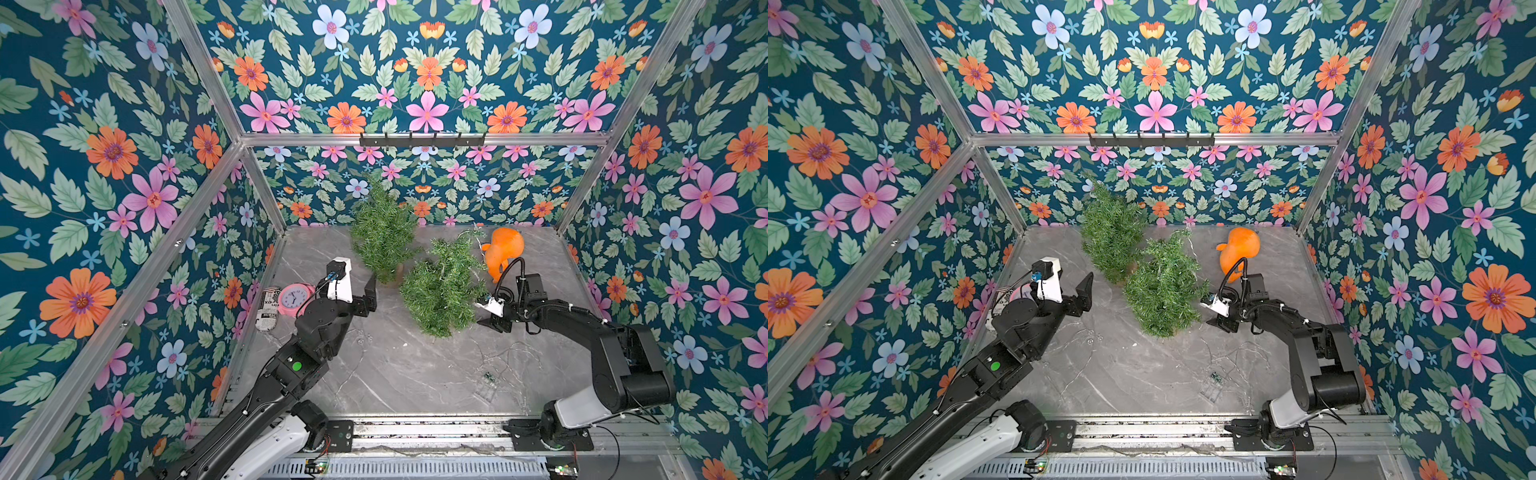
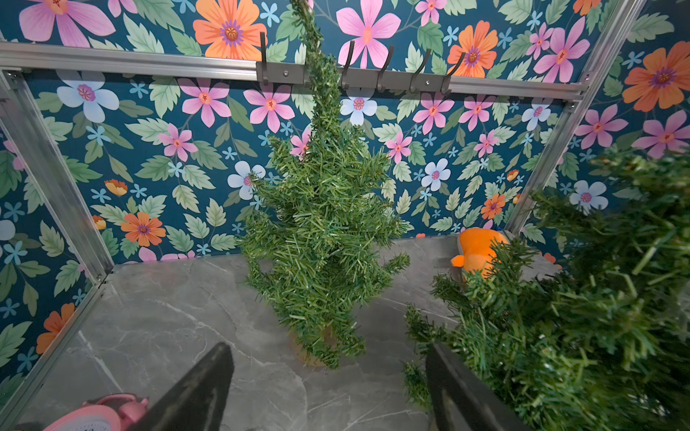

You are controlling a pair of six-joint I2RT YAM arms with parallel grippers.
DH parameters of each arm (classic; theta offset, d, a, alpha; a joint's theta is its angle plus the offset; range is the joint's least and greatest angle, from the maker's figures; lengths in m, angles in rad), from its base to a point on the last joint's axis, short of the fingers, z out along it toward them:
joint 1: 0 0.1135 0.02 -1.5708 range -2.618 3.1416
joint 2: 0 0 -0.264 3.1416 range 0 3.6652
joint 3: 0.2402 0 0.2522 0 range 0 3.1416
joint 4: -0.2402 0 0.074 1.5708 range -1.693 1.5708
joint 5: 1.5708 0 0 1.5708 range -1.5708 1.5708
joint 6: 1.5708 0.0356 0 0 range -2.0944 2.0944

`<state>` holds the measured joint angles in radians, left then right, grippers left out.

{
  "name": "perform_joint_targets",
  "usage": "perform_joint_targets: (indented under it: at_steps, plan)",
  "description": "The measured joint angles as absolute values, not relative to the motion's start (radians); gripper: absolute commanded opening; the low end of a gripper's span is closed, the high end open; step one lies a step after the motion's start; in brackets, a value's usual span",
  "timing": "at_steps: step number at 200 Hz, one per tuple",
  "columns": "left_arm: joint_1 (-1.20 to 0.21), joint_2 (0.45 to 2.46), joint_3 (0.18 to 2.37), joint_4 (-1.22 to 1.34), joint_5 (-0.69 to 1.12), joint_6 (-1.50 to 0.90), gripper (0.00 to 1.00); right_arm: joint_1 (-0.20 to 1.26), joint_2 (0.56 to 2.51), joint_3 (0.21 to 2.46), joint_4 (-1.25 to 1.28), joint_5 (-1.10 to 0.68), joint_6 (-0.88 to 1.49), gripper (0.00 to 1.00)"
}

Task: Wrap string light around the christmas tree
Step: Wrap the light string around the Christmas tree.

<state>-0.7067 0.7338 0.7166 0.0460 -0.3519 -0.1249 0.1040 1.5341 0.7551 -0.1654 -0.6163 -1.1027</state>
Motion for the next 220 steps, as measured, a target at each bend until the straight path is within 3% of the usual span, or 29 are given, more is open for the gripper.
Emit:
perform_joint_targets:
  at_steps: [68,134,154,174,220]
  plan:
    - [-0.701,0.734,0.712,0.046,-0.339,-0.131,0.83,0.105,1.583,0.793,-0.291,-0.617,-1.206,0.60]
    - [-0.694,0.733,0.706,0.052,-0.328,-0.135,0.83,0.105,1.611,0.806,-0.320,-0.608,-1.259,0.30]
    - [-0.693,0.734,0.705,0.052,-0.327,-0.135,0.83,0.105,1.605,0.797,-0.320,-0.604,-1.270,0.13]
    - [-0.690,0.734,0.703,0.052,-0.322,-0.136,0.83,0.105,1.572,0.796,-0.338,-0.599,-1.276,0.04]
    - [-0.682,0.730,0.701,0.053,-0.316,-0.150,0.83,0.116,1.422,0.741,-0.356,-0.591,-1.277,0.00]
